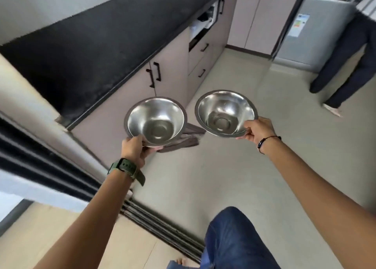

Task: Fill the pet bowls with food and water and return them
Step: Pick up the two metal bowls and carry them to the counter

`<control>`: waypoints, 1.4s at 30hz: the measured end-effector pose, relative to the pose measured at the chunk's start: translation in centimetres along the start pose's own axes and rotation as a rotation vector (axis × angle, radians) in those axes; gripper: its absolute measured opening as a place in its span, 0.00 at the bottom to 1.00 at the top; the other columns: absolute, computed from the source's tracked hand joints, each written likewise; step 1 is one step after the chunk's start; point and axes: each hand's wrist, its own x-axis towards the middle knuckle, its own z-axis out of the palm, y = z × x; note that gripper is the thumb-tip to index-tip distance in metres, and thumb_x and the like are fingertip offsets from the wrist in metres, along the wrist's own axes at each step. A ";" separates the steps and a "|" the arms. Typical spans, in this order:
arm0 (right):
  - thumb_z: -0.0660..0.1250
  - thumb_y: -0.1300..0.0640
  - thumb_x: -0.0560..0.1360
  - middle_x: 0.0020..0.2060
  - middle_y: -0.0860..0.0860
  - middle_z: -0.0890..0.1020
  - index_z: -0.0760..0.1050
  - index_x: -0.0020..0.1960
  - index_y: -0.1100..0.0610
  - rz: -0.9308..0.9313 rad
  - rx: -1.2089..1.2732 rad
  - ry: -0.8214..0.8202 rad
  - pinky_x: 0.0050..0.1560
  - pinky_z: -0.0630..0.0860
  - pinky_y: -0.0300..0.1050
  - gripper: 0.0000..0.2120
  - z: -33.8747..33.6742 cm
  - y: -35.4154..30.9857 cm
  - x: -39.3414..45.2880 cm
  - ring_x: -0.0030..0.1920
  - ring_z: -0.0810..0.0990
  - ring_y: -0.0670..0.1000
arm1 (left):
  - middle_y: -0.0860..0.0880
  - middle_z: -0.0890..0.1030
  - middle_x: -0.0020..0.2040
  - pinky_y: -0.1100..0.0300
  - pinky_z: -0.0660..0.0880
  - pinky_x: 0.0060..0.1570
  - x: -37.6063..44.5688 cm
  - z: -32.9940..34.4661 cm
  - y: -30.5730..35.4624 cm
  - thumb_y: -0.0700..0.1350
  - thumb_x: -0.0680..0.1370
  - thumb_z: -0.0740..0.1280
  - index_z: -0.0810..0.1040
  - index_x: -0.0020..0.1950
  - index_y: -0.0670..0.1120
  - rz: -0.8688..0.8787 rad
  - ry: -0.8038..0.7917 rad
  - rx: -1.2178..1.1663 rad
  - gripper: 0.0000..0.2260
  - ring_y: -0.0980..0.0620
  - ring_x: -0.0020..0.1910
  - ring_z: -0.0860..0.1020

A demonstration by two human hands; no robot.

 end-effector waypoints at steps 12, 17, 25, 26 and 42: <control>0.57 0.75 0.72 0.34 0.59 0.76 0.72 0.48 0.63 -0.039 -0.032 -0.108 0.22 0.77 0.40 0.12 -0.8 -10.6 20.4 0.19 0.77 0.50 | 0.38 0.76 0.41 0.50 0.82 0.32 11.0 16.9 3.8 0.28 0.74 0.55 0.68 0.59 0.34 0.020 0.048 -0.027 0.14 0.39 0.38 0.79; 0.56 0.75 0.72 0.31 0.59 0.74 0.72 0.42 0.63 -0.099 -0.104 -0.194 0.20 0.76 0.40 0.11 1.8 -16.8 27.8 0.16 0.75 0.50 | 0.36 0.75 0.45 0.57 0.80 0.25 13.2 21.7 7.8 0.28 0.75 0.55 0.65 0.59 0.35 0.057 0.094 -0.118 0.13 0.37 0.36 0.80; 0.57 0.74 0.72 0.33 0.59 0.73 0.70 0.54 0.63 -0.115 -0.105 -0.345 0.22 0.77 0.40 0.14 10.7 -23.2 36.8 0.18 0.76 0.49 | 0.36 0.75 0.43 0.62 0.77 0.23 18.9 25.0 14.6 0.28 0.75 0.55 0.68 0.53 0.33 0.197 0.212 -0.180 0.08 0.42 0.27 0.81; 0.57 0.73 0.72 0.33 0.59 0.73 0.70 0.54 0.63 -0.120 -0.108 -0.359 0.22 0.76 0.40 0.14 11.9 -23.7 37.8 0.18 0.76 0.49 | 0.36 0.75 0.45 0.62 0.77 0.23 19.8 25.1 15.1 0.29 0.76 0.55 0.69 0.55 0.34 0.211 0.226 -0.194 0.10 0.42 0.31 0.81; 0.57 0.73 0.73 0.41 0.58 0.77 0.71 0.57 0.61 -0.132 -0.195 -0.697 0.24 0.78 0.42 0.16 37.4 -32.0 48.7 0.36 0.79 0.57 | 0.37 0.72 0.60 0.60 0.78 0.25 35.3 21.4 26.5 0.29 0.75 0.56 0.66 0.61 0.43 0.342 0.501 -0.478 0.16 0.39 0.42 0.78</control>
